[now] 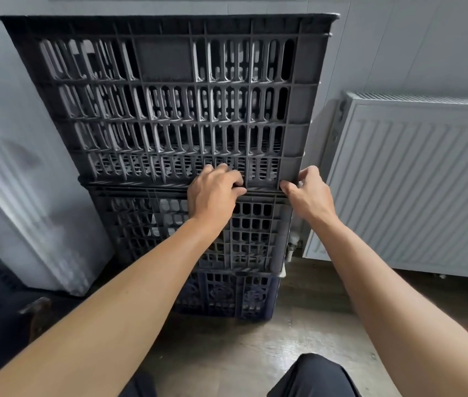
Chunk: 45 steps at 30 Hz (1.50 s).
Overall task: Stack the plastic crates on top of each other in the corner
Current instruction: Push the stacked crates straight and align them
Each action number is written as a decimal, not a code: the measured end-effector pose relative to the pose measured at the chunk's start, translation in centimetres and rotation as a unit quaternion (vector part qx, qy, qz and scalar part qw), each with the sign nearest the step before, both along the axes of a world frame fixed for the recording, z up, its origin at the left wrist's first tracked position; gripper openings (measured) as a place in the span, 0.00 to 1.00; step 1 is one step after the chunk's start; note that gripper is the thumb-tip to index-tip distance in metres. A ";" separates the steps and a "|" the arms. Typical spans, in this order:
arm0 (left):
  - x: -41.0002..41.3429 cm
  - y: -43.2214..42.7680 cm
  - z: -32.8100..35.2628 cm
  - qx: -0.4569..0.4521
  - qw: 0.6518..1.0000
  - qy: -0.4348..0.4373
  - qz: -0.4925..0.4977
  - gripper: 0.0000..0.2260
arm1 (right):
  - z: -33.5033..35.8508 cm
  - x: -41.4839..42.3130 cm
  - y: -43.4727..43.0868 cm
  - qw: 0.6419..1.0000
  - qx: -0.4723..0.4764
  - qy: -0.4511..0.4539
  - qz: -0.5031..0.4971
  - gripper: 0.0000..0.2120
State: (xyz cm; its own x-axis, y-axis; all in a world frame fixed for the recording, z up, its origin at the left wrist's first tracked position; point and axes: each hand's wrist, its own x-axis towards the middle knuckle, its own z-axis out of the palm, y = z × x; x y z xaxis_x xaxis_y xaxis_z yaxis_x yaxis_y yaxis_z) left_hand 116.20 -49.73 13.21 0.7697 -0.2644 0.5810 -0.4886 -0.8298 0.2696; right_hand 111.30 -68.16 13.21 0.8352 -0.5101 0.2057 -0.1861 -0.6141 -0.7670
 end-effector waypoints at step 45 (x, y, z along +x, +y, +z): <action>0.0 -1.1 -1.1 0.098 0.987 -0.128 -0.010 0.09 | -2.8 1.4 -2.1 0.988 0.131 -0.081 0.006 0.21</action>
